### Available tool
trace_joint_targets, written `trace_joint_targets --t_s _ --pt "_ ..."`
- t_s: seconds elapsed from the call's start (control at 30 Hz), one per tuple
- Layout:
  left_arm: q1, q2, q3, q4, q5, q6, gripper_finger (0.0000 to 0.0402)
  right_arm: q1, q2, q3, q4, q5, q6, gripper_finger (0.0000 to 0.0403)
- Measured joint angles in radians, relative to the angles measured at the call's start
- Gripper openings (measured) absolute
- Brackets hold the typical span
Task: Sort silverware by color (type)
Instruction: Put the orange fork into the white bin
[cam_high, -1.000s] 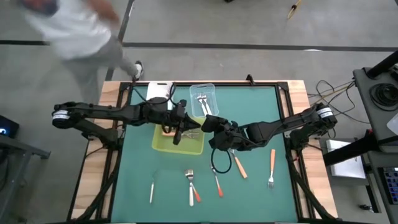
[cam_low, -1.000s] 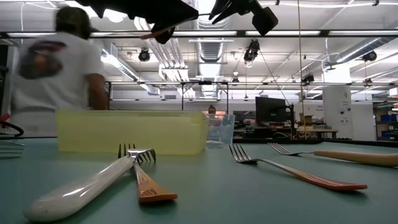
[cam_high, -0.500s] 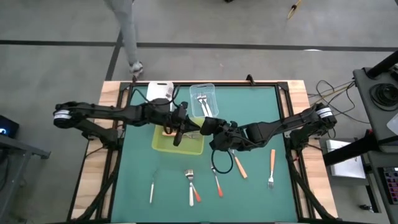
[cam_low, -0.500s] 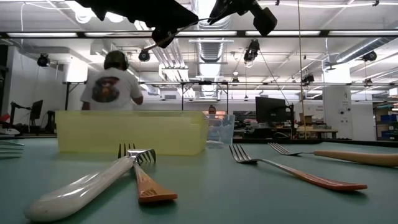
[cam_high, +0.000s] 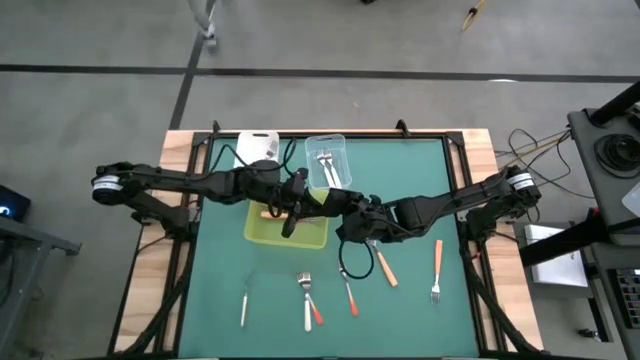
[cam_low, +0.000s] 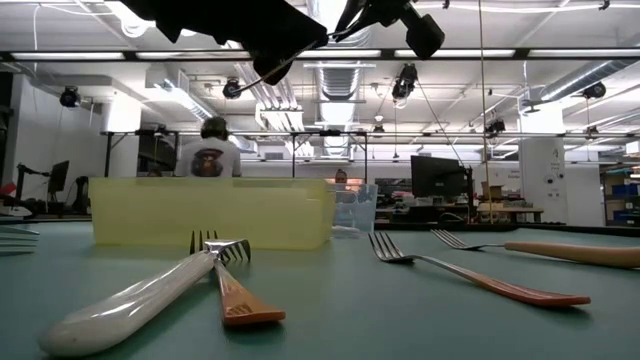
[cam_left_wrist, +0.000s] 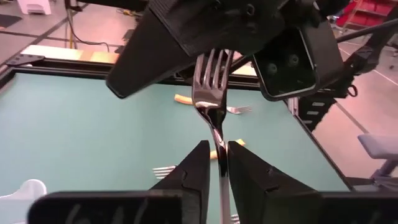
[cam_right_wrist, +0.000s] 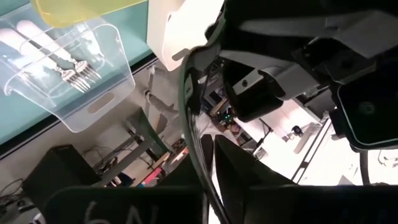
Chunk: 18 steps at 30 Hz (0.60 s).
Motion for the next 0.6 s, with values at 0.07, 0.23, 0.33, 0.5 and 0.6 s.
trace_joint_targets --t_s 0.07,0.23,0.33,0.5,0.6 --pt "0.000 0.005 0.000 0.006 0.018 0.000 0.0056 0.000 0.000 0.000 0.000 0.000 -0.001 0.0008" --pt "0.000 0.007 0.000 0.008 0.022 0.000 0.0091 0.000 0.000 0.000 0.000 0.001 -0.002 0.0008" --pt "0.000 0.007 0.000 0.009 0.022 0.000 0.0107 0.000 0.000 0.000 0.000 0.002 0.002 0.0008" --pt "0.000 0.024 0.000 0.009 0.022 0.000 0.0120 0.000 0.000 0.000 -0.001 0.005 0.043 0.0008" --pt "0.000 0.024 0.000 -0.033 0.022 0.001 0.0121 0.001 0.000 0.000 -0.012 0.005 0.202 0.0008"
